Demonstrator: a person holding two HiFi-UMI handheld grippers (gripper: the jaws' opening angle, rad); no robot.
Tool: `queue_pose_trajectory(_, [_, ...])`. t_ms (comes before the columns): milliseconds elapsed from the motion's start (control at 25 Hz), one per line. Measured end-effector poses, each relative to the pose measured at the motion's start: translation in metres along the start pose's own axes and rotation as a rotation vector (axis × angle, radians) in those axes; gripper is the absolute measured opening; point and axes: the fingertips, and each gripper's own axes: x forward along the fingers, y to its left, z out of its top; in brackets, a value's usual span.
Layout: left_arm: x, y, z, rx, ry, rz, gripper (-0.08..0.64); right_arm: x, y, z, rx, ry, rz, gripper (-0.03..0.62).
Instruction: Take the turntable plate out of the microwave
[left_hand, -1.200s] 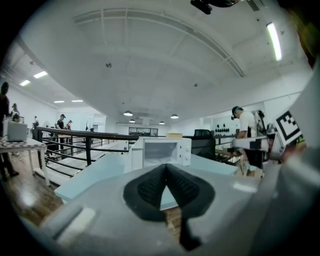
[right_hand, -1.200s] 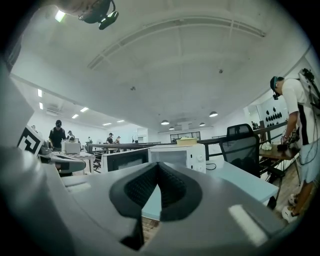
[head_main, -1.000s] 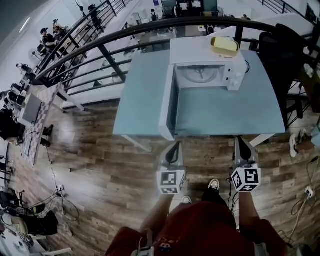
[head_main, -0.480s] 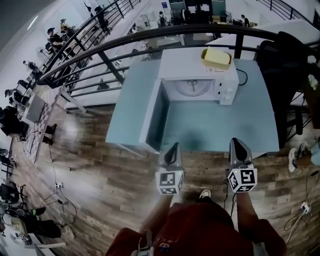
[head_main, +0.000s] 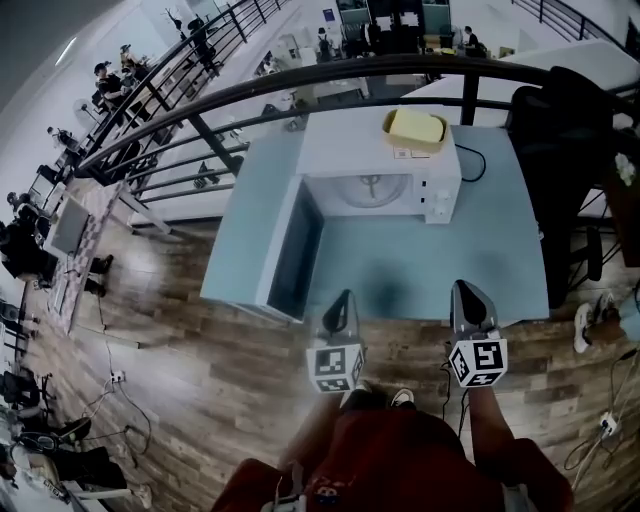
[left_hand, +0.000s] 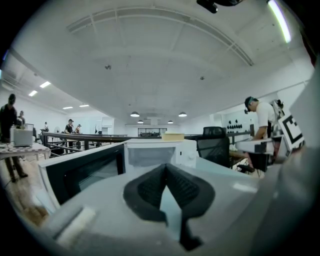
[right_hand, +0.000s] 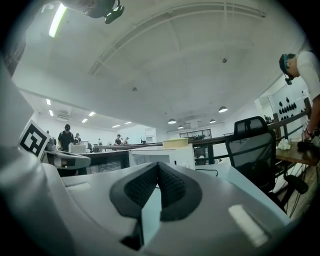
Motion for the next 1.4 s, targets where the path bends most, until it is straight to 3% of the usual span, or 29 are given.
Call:
queue_pose_trajectory(440, [0.059, 0.034, -0.008, -0.015, -0.007, -0.033, 0.000, 0.062, 0.001, -0.003, -0.039, 0.015, -0.010, 0.000])
queue_pose_trajectory(960, [0.135, 0.097, 0.015, -0.014, -0.054, -0.119, 0.000, 0.165, 0.028, 0.015, -0.119, 0.016, -0.039, 0.000])
queue_pose_trajectory(1400, [0.172, 0.117, 0.003, -0.015, -0.042, -0.183, 0.000, 0.201, 0.041, 0.006, -0.149, 0.028, -0.070, 0.000])
